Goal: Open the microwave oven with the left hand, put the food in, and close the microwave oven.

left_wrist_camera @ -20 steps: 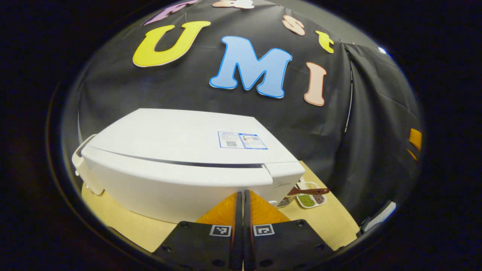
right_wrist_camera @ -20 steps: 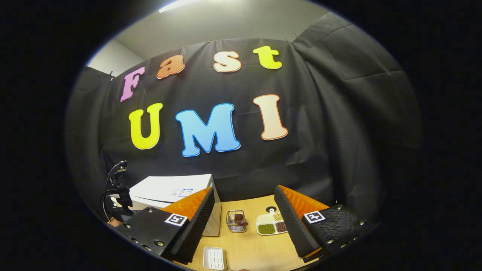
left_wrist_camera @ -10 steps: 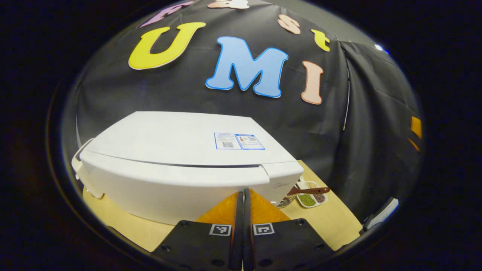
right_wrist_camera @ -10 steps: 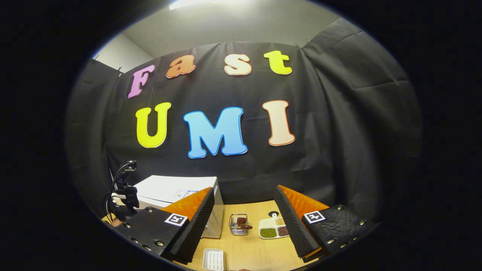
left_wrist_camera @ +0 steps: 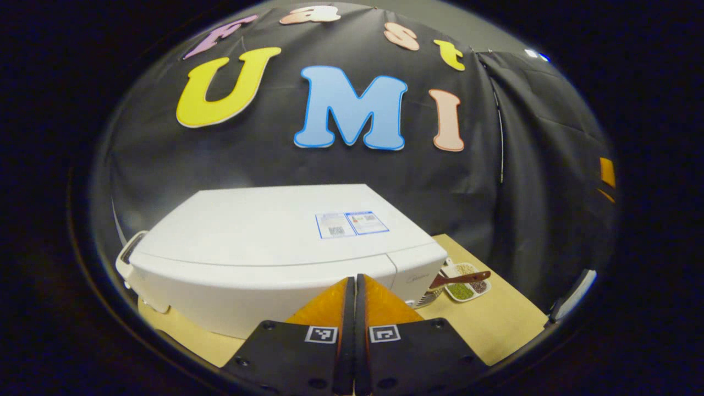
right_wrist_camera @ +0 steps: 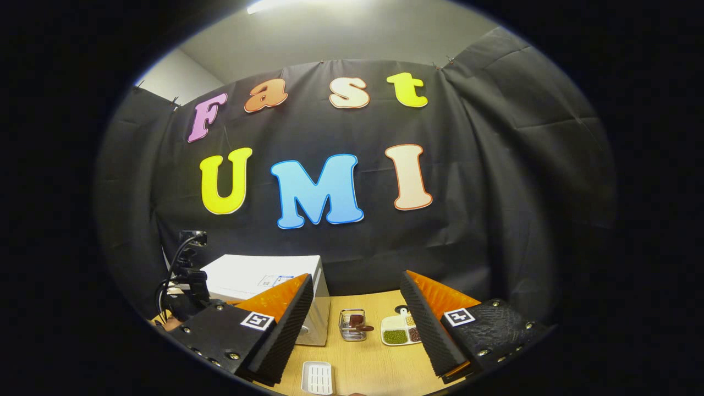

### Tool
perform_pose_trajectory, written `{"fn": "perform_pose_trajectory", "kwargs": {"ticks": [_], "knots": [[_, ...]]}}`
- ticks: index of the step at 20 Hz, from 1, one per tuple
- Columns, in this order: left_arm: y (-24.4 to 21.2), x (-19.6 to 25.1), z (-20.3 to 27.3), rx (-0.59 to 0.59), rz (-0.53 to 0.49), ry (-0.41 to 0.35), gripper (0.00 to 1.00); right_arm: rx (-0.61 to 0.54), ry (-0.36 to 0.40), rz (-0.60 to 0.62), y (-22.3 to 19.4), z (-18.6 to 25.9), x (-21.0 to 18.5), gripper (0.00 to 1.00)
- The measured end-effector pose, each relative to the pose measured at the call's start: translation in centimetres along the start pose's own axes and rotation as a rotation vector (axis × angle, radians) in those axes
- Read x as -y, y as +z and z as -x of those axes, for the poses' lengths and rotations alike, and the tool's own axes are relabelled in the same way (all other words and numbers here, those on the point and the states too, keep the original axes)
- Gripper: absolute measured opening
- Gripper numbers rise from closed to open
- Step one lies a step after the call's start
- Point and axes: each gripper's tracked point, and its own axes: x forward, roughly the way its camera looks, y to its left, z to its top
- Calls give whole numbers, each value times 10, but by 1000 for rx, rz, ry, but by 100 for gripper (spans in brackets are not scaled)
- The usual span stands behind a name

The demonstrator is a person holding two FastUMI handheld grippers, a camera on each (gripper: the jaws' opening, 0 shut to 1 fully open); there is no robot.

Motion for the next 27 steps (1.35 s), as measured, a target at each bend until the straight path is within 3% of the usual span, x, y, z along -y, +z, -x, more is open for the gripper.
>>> {"fn": "perform_pose_trajectory", "kwargs": {"ticks": [3,5,8,11,14,18,27], "knots": [[51,-25,48,128,-31,64,7,19,13,10,10,-5,-12,96],[88,-35,87,200,-4,84,21,35,13,7,22,-9,-19,96],[160,-46,153,317,15,108,95,72,18,11,50,-14,-34,96],[220,-68,208,396,4,185,96,88,34,18,80,-13,-52,96],[242,-66,244,453,51,149,96,111,37,4,100,-6,-65,96],[243,-87,269,474,-6,199,96,130,42,28,110,7,-83,96],[229,-84,273,441,-13,115,97,146,14,35,109,34,-110,96]]}}
